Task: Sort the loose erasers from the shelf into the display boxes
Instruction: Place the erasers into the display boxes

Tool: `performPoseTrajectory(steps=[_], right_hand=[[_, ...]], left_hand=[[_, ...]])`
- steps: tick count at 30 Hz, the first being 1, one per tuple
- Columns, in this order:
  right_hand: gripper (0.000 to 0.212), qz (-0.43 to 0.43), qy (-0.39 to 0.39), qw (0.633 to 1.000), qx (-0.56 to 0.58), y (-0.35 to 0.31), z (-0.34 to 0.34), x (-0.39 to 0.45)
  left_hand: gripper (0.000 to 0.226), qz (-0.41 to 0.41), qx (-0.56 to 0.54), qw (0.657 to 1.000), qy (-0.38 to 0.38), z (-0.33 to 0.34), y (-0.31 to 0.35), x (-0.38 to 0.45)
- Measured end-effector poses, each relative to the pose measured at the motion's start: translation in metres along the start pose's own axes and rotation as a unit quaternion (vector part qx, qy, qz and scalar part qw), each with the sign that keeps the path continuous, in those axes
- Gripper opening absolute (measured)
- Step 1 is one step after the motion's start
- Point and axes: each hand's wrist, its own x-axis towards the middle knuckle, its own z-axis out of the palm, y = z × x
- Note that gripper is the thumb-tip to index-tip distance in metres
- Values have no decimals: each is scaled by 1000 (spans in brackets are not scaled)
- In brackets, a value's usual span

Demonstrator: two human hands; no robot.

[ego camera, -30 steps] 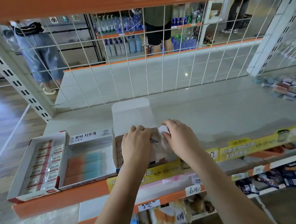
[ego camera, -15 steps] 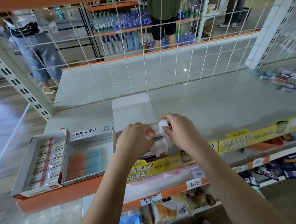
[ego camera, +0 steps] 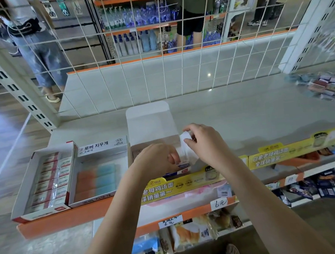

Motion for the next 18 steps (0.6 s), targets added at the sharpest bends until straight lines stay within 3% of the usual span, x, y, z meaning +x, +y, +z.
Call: performPoseTrajectory(steps=[9,18], right_hand=[[33,4,-8,1000,4,-3,-2,1],[32,-1,-19,1000,24,-3,-4,1]], left_hand=[[15,17,0,997,-80,-17,2,6],[14,23,16,995,-91,-22,9,15]])
